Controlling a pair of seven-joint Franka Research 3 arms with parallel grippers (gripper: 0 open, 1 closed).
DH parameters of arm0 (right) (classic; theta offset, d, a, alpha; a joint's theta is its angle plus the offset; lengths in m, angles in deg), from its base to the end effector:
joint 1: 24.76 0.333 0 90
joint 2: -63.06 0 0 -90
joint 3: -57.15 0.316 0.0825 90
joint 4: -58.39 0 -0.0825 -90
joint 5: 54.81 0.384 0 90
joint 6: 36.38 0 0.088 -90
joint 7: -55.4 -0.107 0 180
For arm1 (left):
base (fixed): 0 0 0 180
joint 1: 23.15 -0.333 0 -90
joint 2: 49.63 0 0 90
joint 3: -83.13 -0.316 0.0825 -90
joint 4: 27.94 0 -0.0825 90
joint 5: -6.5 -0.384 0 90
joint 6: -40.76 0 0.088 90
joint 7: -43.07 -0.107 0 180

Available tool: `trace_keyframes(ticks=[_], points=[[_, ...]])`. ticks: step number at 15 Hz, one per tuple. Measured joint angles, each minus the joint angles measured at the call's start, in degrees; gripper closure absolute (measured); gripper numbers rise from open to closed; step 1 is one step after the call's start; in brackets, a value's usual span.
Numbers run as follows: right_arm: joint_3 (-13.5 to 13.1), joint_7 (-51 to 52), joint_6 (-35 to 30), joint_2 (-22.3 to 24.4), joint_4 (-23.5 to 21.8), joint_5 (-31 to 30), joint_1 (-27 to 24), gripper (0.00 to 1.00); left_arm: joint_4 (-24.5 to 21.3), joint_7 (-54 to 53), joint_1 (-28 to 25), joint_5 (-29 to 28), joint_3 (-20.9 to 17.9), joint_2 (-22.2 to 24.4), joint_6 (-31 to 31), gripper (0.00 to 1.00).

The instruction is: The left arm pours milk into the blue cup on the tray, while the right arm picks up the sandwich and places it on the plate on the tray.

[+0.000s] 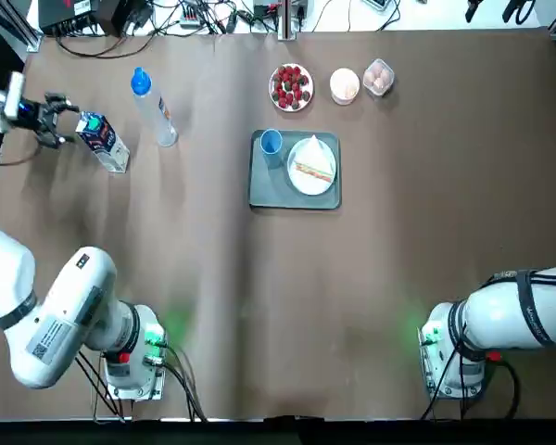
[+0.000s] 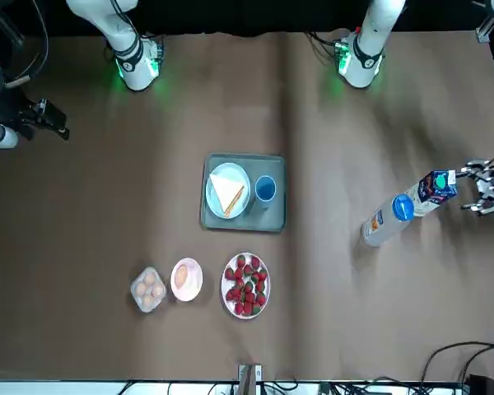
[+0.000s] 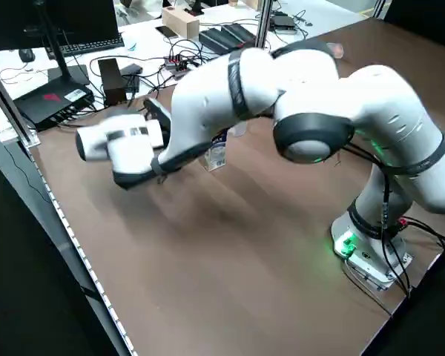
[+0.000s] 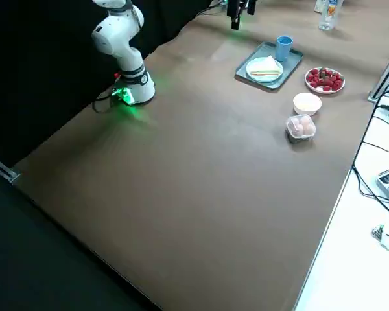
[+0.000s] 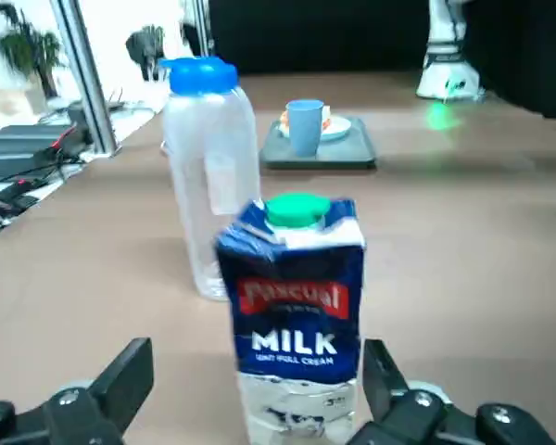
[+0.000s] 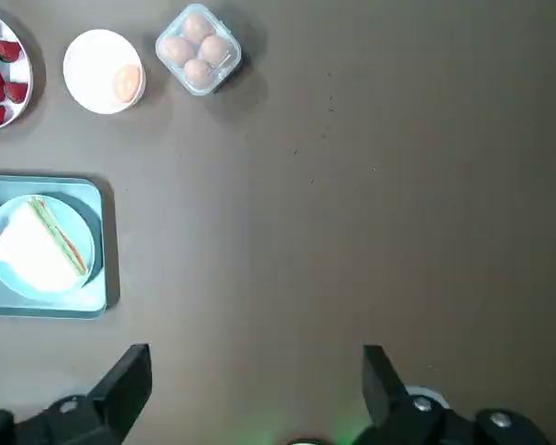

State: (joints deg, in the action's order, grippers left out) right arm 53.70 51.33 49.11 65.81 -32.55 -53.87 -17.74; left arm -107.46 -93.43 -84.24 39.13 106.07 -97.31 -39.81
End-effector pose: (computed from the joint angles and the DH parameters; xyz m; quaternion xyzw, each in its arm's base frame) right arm 0.5302 0.0341 0.6361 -0.9997 0.0038 0.0242 0.0080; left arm 0.5206 0.3908 0.2457 0.5929 -0.5945 0.4059 0.3609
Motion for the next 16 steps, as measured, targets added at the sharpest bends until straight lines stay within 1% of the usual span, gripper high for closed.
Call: trace_keyframes(ticks=[3,5,7,9,11,13,15,16], points=[[0.0,0.0,0.0,0.0,0.0,0.0,0.0,0.0,0.6,4.4,0.4,-1.0,0.3,8.0,0.7,0.0],[0.0,0.0,0.0,0.0,0.0,0.0,0.0,0.0,0.8,8.1,1.6,-2.3,1.5,14.3,1.4,0.0],[0.0,0.0,0.0,0.0,0.0,0.0,0.0,0.0,0.8,13.1,5.7,-3.5,2.3,20.5,1.7,0.0],[0.0,0.0,0.0,0.0,0.0,0.0,0.1,0.0,0.6,18.4,12.0,-4.1,2.4,24.7,1.2,0.0],[0.0,0.0,0.0,0.0,0.0,0.0,0.1,0.0,0.1,24.3,18.7,-5.1,2.4,26.3,-1.5,0.0],[0.0,0.0,0.0,0.0,0.0,0.0,0.1,0.0,-0.4,31.4,24.9,-8.3,2.4,26.4,-4.4,0.0],[0.0,0.0,0.0,0.0,0.0,0.0,0.1,0.0,-0.9,38.9,29.9,-11.2,2.3,26.3,-7.2,0.0],[0.0,0.0,0.0,0.0,0.0,0.0,0.1,0.0,-1.0,47.8,34.5,-14.0,2.3,26.3,-10.1,0.0]])
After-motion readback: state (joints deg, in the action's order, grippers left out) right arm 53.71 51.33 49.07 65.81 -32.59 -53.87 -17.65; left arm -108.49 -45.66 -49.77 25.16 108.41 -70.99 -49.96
